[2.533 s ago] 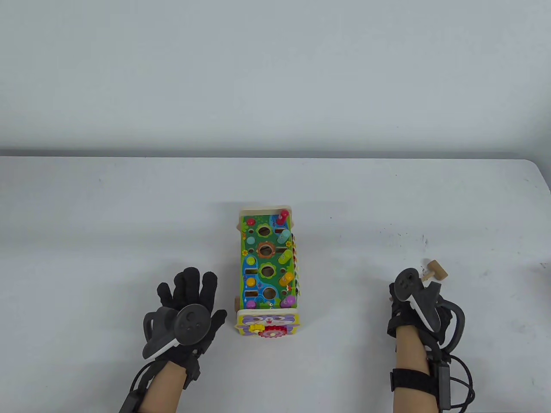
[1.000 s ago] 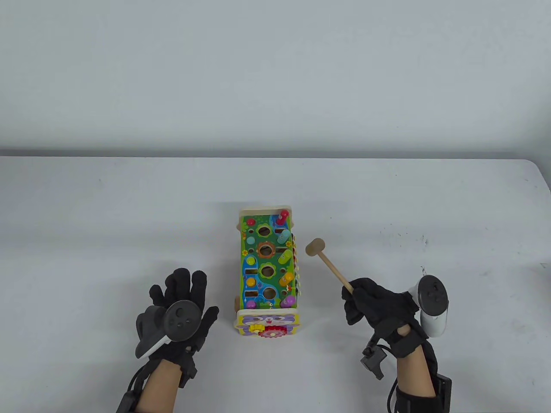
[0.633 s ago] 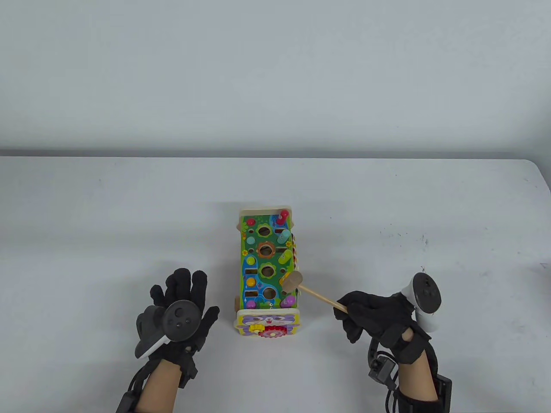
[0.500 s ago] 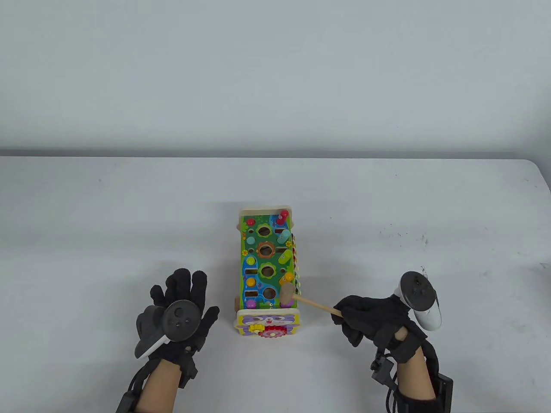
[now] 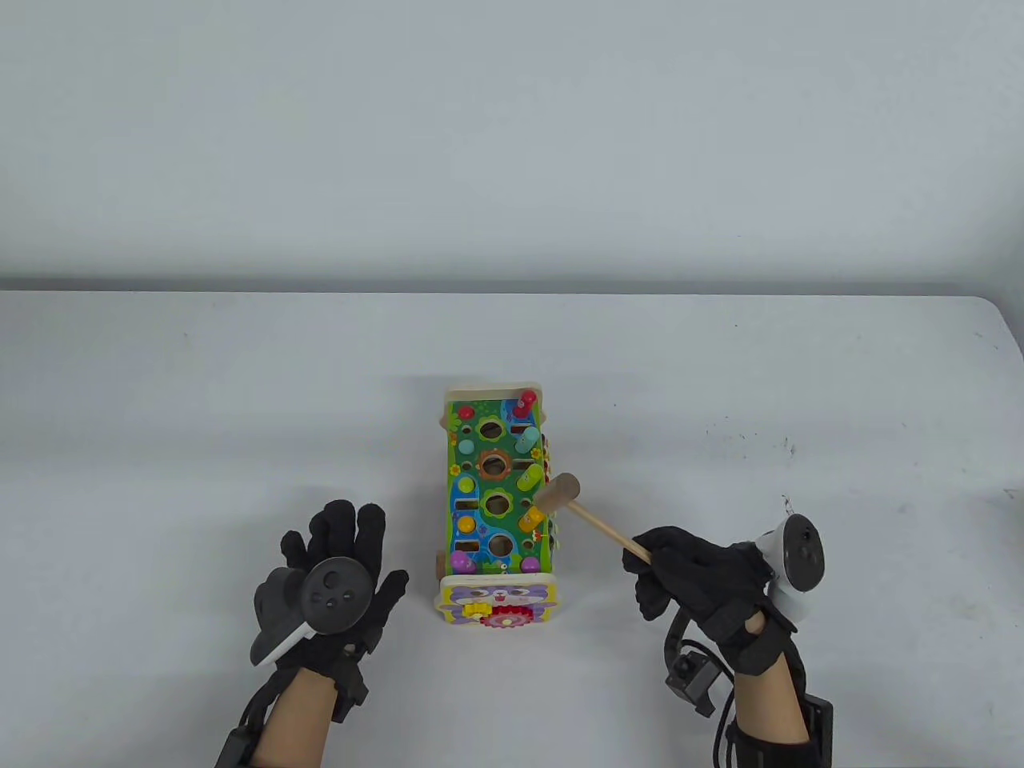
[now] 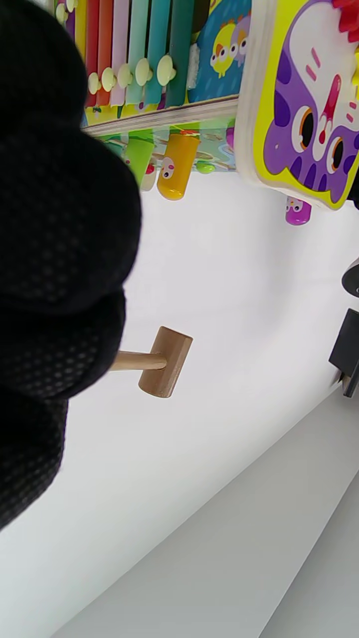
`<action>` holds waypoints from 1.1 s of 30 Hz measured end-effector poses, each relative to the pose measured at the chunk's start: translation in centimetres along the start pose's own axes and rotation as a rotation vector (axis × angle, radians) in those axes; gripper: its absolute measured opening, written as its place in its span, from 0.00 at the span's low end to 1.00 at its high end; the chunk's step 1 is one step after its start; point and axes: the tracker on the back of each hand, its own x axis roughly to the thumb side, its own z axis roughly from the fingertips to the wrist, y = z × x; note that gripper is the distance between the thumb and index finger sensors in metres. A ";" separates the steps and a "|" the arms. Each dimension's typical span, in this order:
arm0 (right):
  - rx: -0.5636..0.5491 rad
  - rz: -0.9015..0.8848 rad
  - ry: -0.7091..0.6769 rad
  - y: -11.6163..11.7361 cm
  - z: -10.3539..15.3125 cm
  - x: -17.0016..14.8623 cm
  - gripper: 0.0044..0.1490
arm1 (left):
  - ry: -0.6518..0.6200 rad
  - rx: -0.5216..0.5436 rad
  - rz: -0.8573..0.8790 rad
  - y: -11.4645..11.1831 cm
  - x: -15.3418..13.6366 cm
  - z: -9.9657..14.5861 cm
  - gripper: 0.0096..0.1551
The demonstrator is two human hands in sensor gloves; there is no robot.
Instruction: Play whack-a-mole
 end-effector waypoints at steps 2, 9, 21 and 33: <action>-0.015 0.029 0.024 -0.1 0.0 -0.4 0.29 | -0.001 -0.001 0.003 0.0 0.0 0.0 0.50; 0.026 0.354 0.306 0.0 0.0 -2.6 0.29 | 0.000 -0.004 0.009 0.0 0.0 0.0 0.50; -0.169 0.064 -0.084 1.4 -0.7 -0.9 0.30 | 0.004 0.007 0.022 0.1 -0.1 0.0 0.50; -0.216 0.441 0.199 1.9 -1.4 -3.3 0.30 | 0.003 0.004 0.029 0.2 -0.2 0.0 0.50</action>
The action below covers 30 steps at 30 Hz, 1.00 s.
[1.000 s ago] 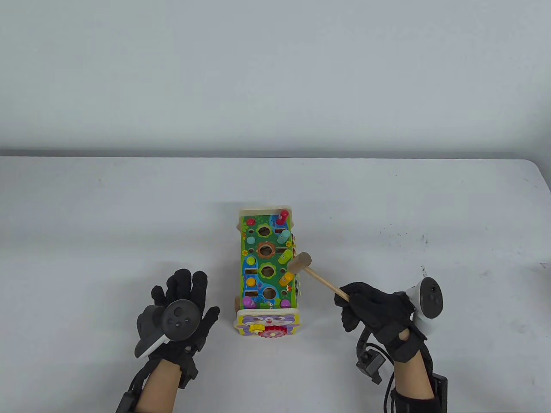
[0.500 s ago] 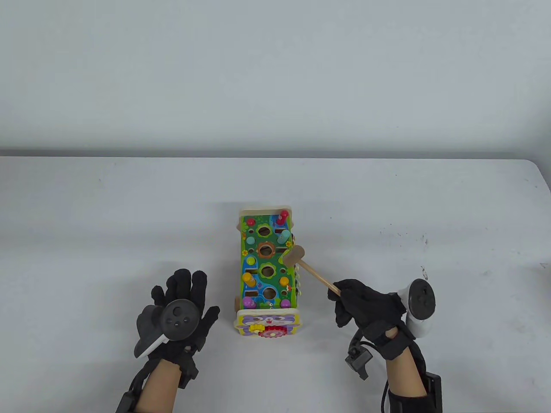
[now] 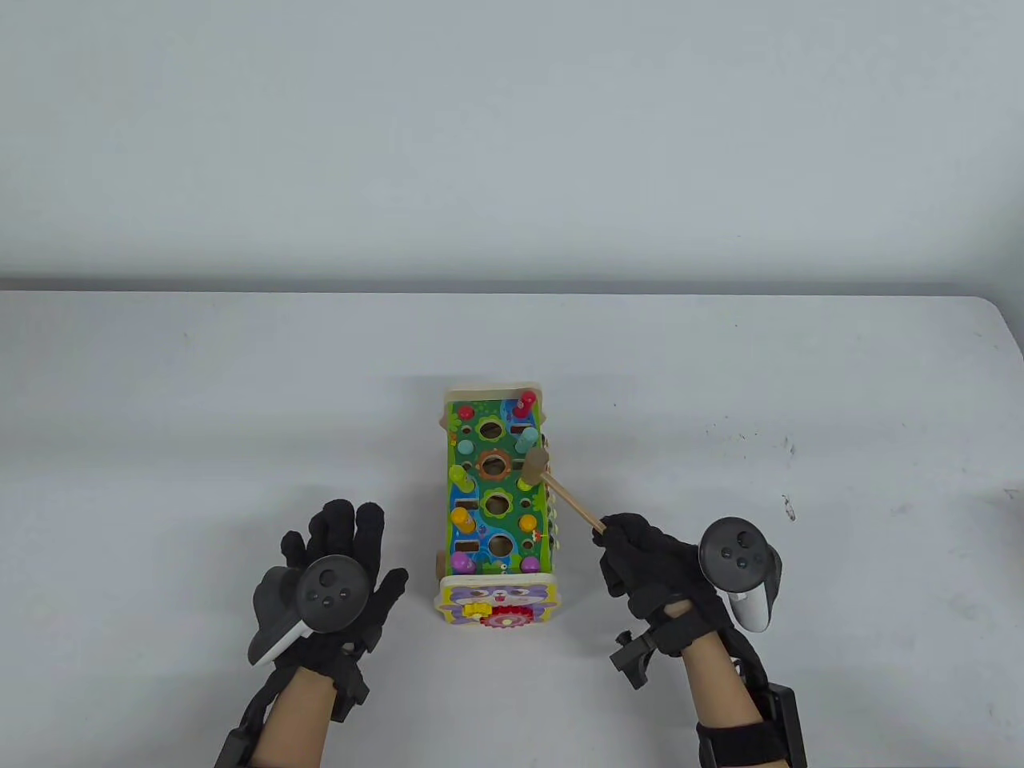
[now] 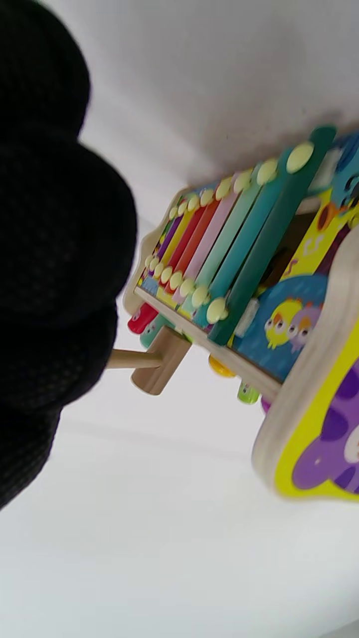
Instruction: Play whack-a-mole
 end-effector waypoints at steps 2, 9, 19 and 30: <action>-0.045 -0.104 -0.058 -0.3 0.0 0.6 0.30 | -0.001 0.001 0.003 0.0 0.0 0.0 0.50; -0.214 -0.413 -0.259 -1.6 -0.3 2.6 0.30 | -0.001 0.006 0.009 0.0 0.0 0.0 0.50; -0.076 0.052 0.071 0.7 -3.1 0.3 0.29 | -0.003 0.001 0.018 0.0 -0.1 0.0 0.50; -0.215 -0.292 -0.096 -0.7 -3.6 2.9 0.29 | -0.005 0.009 0.036 0.2 0.0 0.0 0.50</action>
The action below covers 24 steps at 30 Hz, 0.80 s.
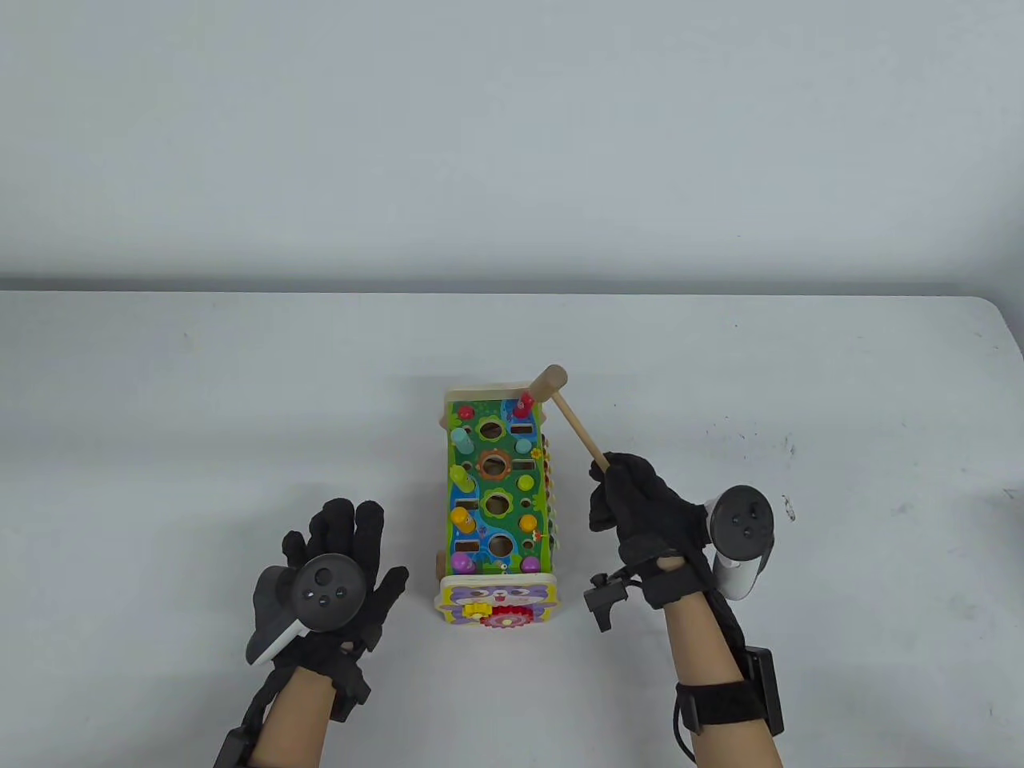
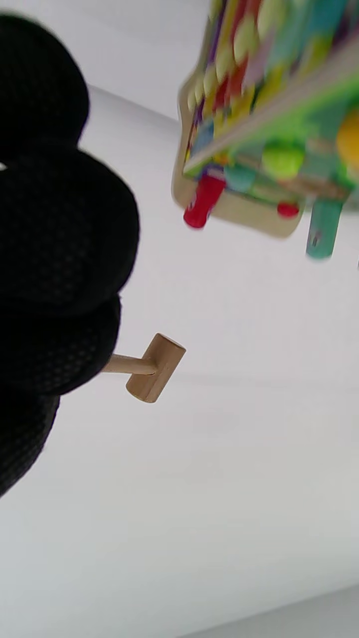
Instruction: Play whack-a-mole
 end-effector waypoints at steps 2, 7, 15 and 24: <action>-0.001 -0.046 -0.009 0.0 -0.1 0.2 0.29 | -0.002 0.001 0.007 0.0 0.0 0.0 0.50; 0.003 0.063 0.057 0.7 -0.8 -0.7 0.29 | -0.005 0.000 0.020 -0.1 0.0 0.0 0.50; 0.102 0.419 0.287 2.2 -1.8 -3.8 0.29 | -0.014 -0.015 0.027 -0.2 0.1 0.0 0.50; 0.021 0.198 0.133 0.9 -0.3 -1.1 0.29 | -0.019 0.004 0.043 -0.1 0.1 0.1 0.50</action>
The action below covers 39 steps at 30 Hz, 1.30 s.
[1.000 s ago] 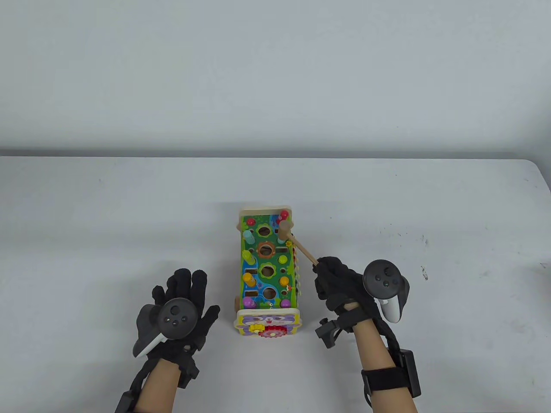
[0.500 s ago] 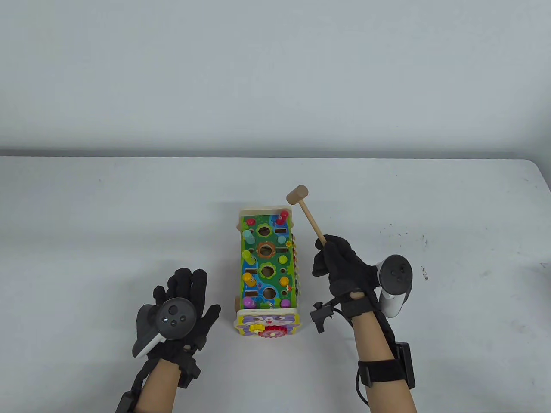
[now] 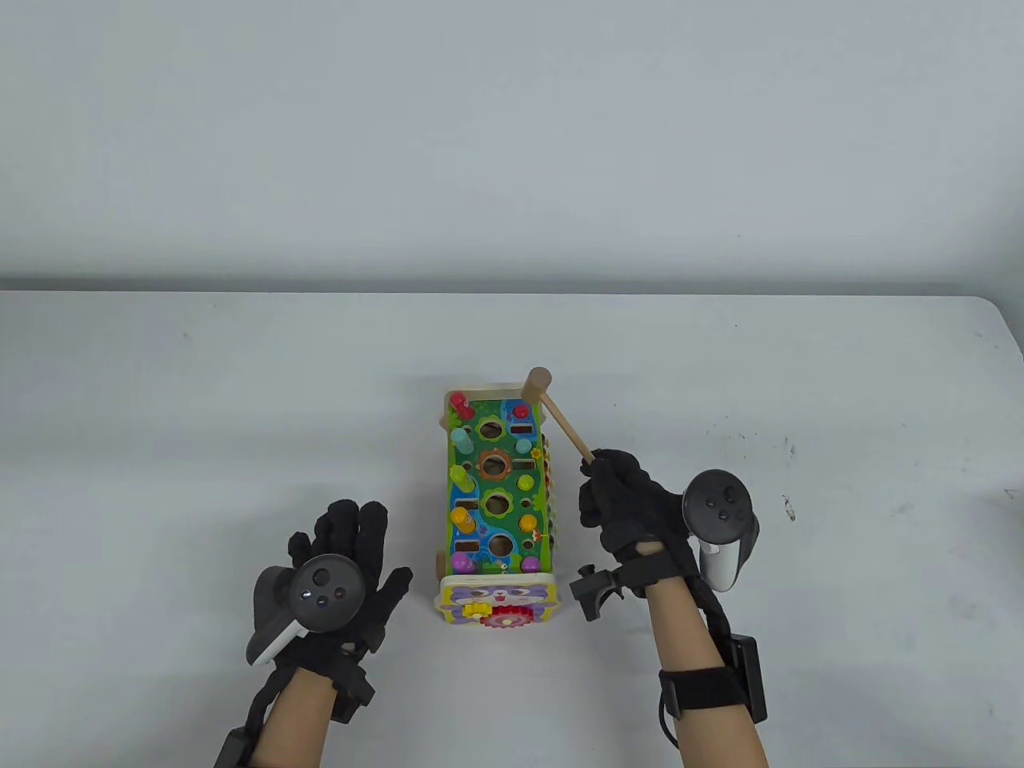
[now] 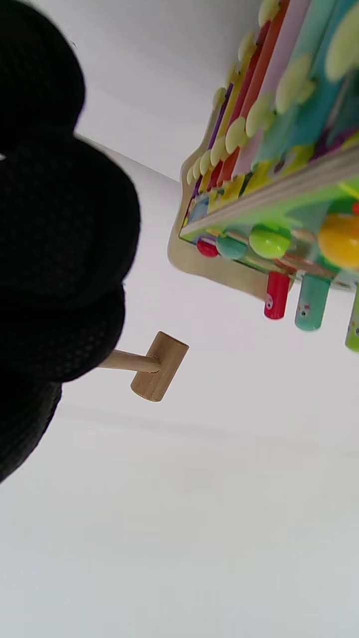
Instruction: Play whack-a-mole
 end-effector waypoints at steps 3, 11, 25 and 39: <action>0.028 -0.062 -0.026 -0.6 1.6 0.6 0.29 | -0.005 0.016 0.012 0.1 0.0 0.1 0.50; 0.123 -0.164 -0.025 -0.4 4.7 -0.1 0.29 | -0.046 0.114 0.098 0.5 0.5 0.6 0.49; 0.272 -0.208 -0.038 0.3 6.0 0.0 0.29 | -0.321 0.580 0.447 4.1 5.8 4.4 0.38; 0.481 -0.340 -0.087 1.9 6.7 1.3 0.29 | -0.346 0.194 0.889 -0.8 11.2 3.0 0.40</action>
